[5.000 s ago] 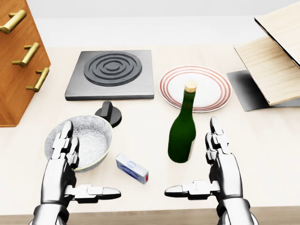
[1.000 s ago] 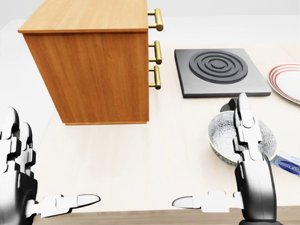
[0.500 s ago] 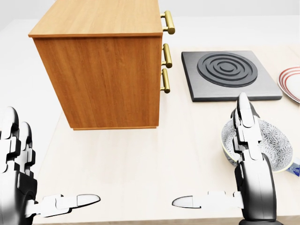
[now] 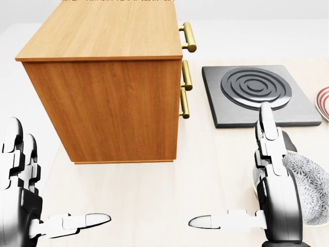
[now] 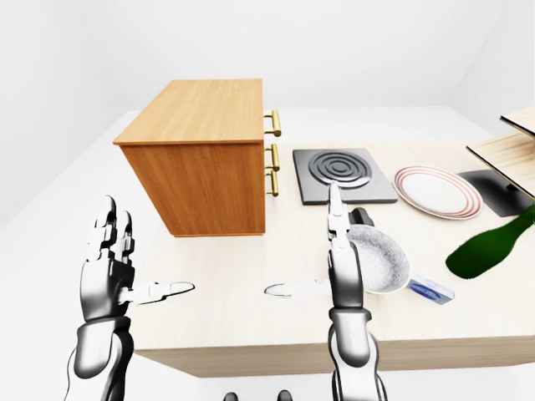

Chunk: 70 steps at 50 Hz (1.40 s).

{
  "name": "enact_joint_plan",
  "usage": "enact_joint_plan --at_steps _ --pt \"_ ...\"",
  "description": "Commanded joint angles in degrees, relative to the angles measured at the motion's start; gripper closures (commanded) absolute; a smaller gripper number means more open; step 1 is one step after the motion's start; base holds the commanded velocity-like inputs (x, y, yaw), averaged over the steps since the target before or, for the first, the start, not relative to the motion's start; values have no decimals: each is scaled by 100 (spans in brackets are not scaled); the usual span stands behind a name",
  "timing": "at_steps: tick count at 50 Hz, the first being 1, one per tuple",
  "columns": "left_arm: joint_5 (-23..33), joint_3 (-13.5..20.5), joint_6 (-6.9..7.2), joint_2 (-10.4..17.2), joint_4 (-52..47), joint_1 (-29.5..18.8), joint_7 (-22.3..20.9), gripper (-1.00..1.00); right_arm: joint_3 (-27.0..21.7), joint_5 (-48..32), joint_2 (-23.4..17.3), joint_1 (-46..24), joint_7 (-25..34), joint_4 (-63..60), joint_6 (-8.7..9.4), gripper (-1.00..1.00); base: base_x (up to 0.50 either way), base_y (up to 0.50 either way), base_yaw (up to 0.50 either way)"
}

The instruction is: Put the bowl on the top of the cabinet.

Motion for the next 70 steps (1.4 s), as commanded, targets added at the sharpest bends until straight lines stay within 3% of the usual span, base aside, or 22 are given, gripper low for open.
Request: enact_joint_plan --at_steps 1,26,42,52,61,70 --pt "5 -5 0 -2 18 -8 1 -100 -9 10 -3 1 11 -1 0 -100 23 2 0" --pt "1 -19 0 6 28 -3 -4 -100 -3 34 4 -9 10 30 0 -100 23 2 0" --pt "-36 -47 0 15 -3 -11 -54 -100 2 100 -1 -64 42 126 0 -100 1 0 0" --pt "-3 -30 0 6 -64 -18 -29 -100 -273 -455 18 -135 -93 -394 0 -100 0 0 0" --pt "23 -43 0 8 -34 -6 -10 -100 -517 -1093 -39 -109 629 -1206 0 -100 0 0 0" --pt "53 -39 0 6 11 -41 32 -100 -1365 -1294 -262 -629 1732 -2079 0 -100 0 0 0"
